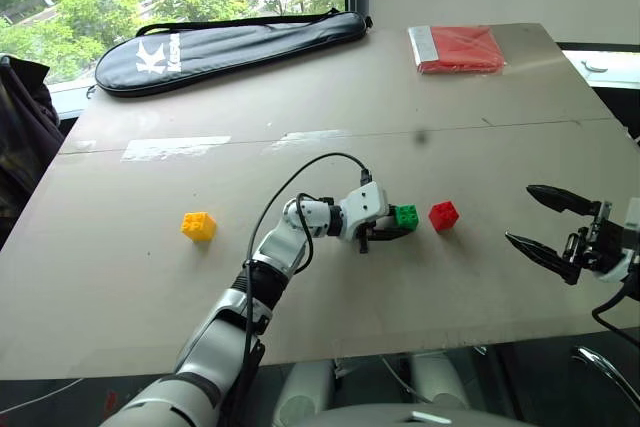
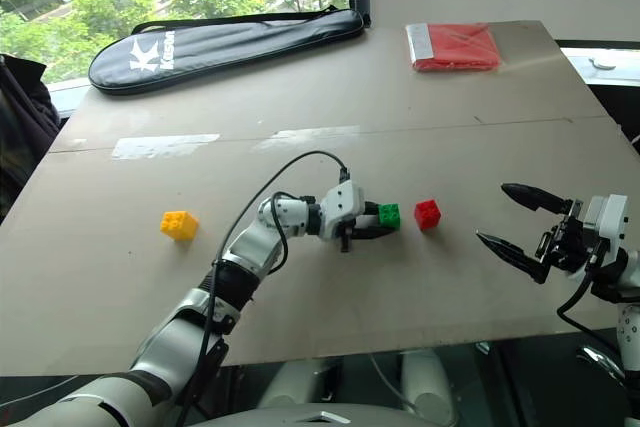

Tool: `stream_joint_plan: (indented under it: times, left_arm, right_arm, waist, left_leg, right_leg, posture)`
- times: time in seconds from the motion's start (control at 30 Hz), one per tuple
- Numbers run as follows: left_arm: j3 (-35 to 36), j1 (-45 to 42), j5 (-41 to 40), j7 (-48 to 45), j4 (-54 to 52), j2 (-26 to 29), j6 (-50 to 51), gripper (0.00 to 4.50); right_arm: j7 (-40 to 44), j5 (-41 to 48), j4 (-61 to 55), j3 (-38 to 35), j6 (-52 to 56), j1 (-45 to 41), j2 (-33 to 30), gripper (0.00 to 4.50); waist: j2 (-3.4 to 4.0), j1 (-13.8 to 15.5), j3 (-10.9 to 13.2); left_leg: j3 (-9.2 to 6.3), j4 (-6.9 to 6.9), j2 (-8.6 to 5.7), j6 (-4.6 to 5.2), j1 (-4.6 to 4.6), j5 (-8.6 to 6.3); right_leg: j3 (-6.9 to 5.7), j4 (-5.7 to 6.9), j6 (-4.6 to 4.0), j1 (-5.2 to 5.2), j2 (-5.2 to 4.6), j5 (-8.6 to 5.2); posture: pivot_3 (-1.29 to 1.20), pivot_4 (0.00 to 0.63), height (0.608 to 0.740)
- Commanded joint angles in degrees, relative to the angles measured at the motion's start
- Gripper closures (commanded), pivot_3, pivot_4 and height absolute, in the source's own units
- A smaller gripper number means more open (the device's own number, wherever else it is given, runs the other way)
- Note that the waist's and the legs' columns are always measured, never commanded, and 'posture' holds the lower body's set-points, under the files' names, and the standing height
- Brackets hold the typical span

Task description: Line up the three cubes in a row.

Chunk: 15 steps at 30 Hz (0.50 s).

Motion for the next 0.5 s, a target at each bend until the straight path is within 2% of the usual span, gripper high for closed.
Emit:
stream_joint_plan:
  times: [0.03, 0.5]
  left_arm:
    - [0.2, 1.7, 0.4, 0.4, -1.5, 0.5, 1.2, 3.22]
    - [0.1, 3.3, -0.5, -0.4, -4.5, 1.8, 4.1, 3.22]
  right_arm:
    - [0.5, 1.1, -1.5, -1.2, -0.1, 0.1, -1.0, 0.00]
    - [0.9, 0.5, -0.4, -0.6, 0.0, -1.6, -1.1, 0.00]
  waist:
    - [0.00, 0.0, 0.0]
    - [0.01, -0.1, 0.0]
  left_leg:
    - [0.00, 0.00, 0.00, 0.00, 0.00, 0.00]
    - [-0.04, 0.00, 0.01, 0.00, 0.01, 0.00]
  right_leg:
    - [0.00, 0.00, 0.00, 0.00, 0.00, 0.00]
    - [0.01, 0.00, 0.00, 0.00, 0.01, 0.00]
  posture:
    - [0.00, 0.150, 0.732]
    - [0.00, 0.150, 0.732]
